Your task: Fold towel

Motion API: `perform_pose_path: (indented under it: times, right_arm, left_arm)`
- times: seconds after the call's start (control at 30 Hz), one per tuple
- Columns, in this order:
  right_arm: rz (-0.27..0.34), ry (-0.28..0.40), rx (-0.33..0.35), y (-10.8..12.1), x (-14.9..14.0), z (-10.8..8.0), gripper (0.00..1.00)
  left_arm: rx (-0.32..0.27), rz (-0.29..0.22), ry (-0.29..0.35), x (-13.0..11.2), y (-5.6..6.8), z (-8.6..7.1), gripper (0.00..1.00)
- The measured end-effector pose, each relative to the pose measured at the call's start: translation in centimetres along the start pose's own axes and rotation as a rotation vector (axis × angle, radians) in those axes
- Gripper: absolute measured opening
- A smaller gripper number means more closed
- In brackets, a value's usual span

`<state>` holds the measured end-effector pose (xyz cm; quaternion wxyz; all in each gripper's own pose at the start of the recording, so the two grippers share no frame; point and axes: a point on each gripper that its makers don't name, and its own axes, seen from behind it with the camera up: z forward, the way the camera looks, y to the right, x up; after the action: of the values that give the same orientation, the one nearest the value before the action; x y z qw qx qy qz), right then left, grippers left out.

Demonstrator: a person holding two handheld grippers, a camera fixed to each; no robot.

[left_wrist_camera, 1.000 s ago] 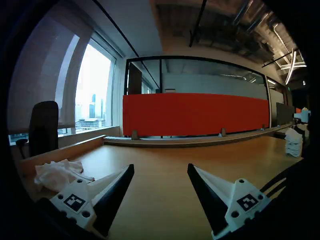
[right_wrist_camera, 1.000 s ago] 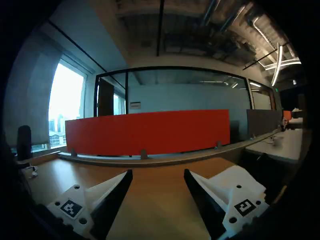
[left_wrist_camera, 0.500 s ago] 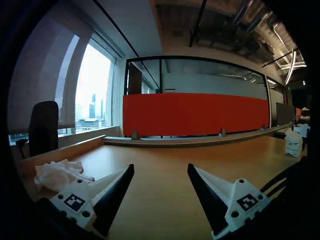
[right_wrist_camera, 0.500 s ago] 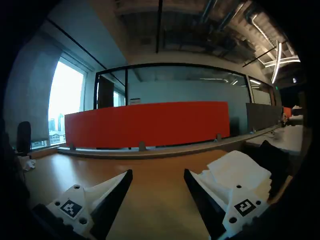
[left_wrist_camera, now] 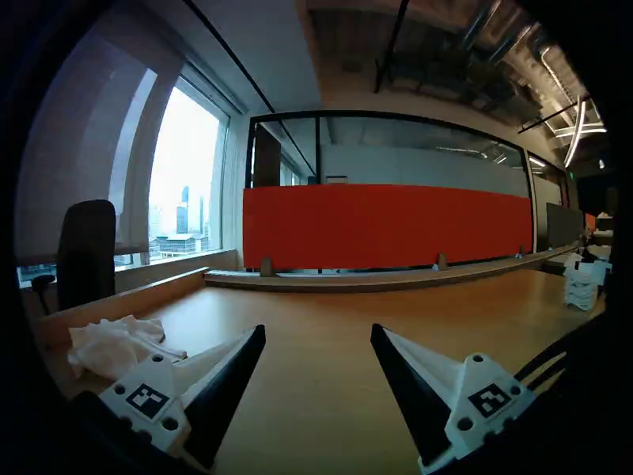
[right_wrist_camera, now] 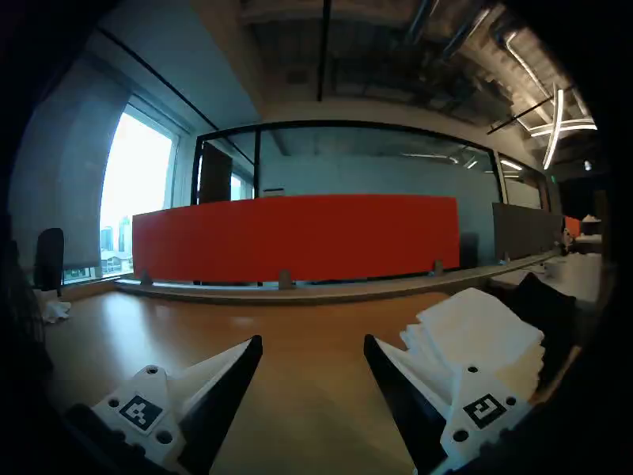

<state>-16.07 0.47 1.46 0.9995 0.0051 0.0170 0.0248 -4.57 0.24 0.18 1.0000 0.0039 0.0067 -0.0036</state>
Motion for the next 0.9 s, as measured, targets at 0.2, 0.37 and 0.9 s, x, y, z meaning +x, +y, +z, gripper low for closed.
perform_pose_path:
  times: [0.2,0.37,0.9]
  right_arm:
    - [-0.029,-0.002,0.001,-0.32,-0.1,-0.28,1.0]
    - [-0.033,-0.005,0.0,-0.53,0.04,-0.3,1.0]
    - [-0.034,-0.006,0.004,-0.87,0.1,-0.39,1.0]
  left_arm:
    - [0.0,0.0,0.0,-0.01,-0.01,0.04,0.99]
    - [0.0,0.0,0.0,-0.02,-0.06,0.03,0.99]
    - [0.0,0.0,0.0,-0.05,-0.04,0.07,0.99]
